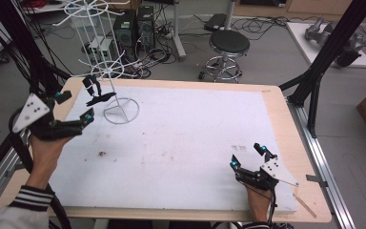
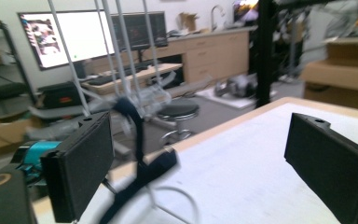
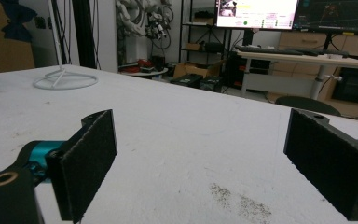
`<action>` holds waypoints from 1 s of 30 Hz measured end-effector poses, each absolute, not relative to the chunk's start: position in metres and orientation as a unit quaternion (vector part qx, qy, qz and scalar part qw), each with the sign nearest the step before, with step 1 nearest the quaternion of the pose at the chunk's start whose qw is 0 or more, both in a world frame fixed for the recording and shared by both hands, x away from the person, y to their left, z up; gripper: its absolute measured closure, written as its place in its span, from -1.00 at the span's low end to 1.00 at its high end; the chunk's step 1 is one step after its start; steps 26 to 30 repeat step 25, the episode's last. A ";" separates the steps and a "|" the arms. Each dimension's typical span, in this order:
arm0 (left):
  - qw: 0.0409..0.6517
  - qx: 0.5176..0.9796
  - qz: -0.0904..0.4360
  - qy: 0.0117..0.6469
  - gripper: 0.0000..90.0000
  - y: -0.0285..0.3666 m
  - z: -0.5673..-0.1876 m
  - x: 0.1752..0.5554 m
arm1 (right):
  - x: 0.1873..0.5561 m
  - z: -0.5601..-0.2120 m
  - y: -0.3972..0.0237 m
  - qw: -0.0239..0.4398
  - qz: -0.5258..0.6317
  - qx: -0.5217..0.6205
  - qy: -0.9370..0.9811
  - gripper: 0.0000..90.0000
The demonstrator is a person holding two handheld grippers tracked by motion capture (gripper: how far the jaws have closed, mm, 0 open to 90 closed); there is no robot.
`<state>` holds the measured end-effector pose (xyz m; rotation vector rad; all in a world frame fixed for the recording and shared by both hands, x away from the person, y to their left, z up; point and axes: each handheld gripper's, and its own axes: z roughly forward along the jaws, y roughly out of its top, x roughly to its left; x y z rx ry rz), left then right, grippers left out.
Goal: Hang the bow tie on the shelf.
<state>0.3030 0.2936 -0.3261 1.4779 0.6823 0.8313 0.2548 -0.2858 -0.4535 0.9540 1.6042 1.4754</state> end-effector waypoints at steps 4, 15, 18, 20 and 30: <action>0.621 0.639 0.349 0.289 -0.81 0.298 -0.369 0.286 | 0.255 -0.454 -0.286 0.370 0.576 0.374 0.626 -0.81; 0.644 0.617 0.332 0.307 -0.82 0.297 -0.450 0.268 | 0.255 -0.453 -0.285 0.376 0.570 0.373 0.628 -0.81; 0.649 0.614 0.327 0.309 -0.82 0.298 -0.454 0.269 | 0.255 -0.453 -0.284 0.375 0.570 0.375 0.628 -0.81; 0.641 0.617 0.333 0.312 -0.82 0.297 -0.455 0.269 | 0.255 -0.453 -0.284 0.376 0.570 0.374 0.627 -0.81; 0.637 0.616 0.342 0.312 -0.82 0.296 -0.455 0.267 | 0.254 -0.454 -0.284 0.377 0.571 0.374 0.626 -0.81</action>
